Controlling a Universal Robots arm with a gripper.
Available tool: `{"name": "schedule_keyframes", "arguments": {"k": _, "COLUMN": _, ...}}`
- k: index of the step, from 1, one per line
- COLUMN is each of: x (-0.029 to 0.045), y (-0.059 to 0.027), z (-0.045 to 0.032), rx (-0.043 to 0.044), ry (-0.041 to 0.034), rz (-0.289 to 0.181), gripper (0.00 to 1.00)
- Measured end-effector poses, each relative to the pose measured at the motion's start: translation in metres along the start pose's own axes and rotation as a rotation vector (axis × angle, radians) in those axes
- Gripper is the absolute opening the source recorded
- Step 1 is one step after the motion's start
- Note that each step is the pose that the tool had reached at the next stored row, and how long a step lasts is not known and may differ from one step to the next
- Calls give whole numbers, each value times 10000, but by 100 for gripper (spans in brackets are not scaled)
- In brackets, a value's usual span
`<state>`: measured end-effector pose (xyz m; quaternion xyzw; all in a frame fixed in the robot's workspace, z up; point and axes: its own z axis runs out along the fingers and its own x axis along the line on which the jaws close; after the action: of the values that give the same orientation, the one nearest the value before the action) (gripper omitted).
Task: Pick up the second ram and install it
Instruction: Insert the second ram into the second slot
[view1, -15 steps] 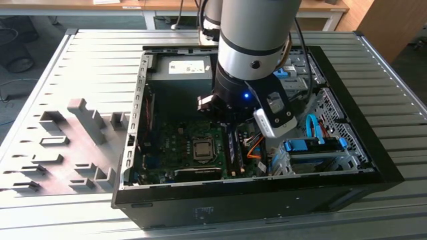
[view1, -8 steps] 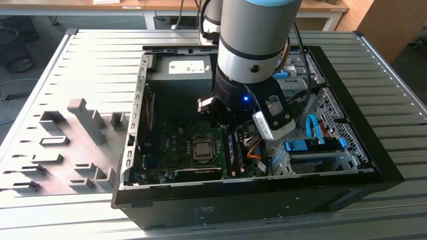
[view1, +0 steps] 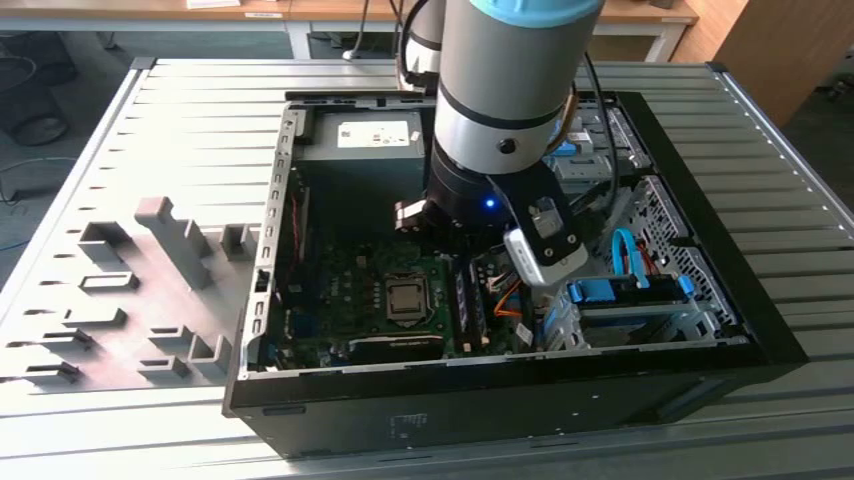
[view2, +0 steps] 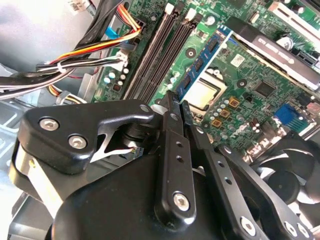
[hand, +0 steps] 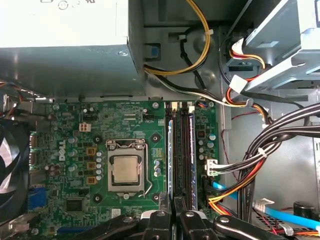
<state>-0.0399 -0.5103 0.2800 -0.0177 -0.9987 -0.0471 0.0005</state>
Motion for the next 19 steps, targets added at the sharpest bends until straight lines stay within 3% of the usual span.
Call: {"name": "schedule_keyframes", "arguments": {"k": 19, "x": 0, "y": -12, "z": 126, "rx": 1, "ry": 0, "rz": 0, "gripper": 14}}
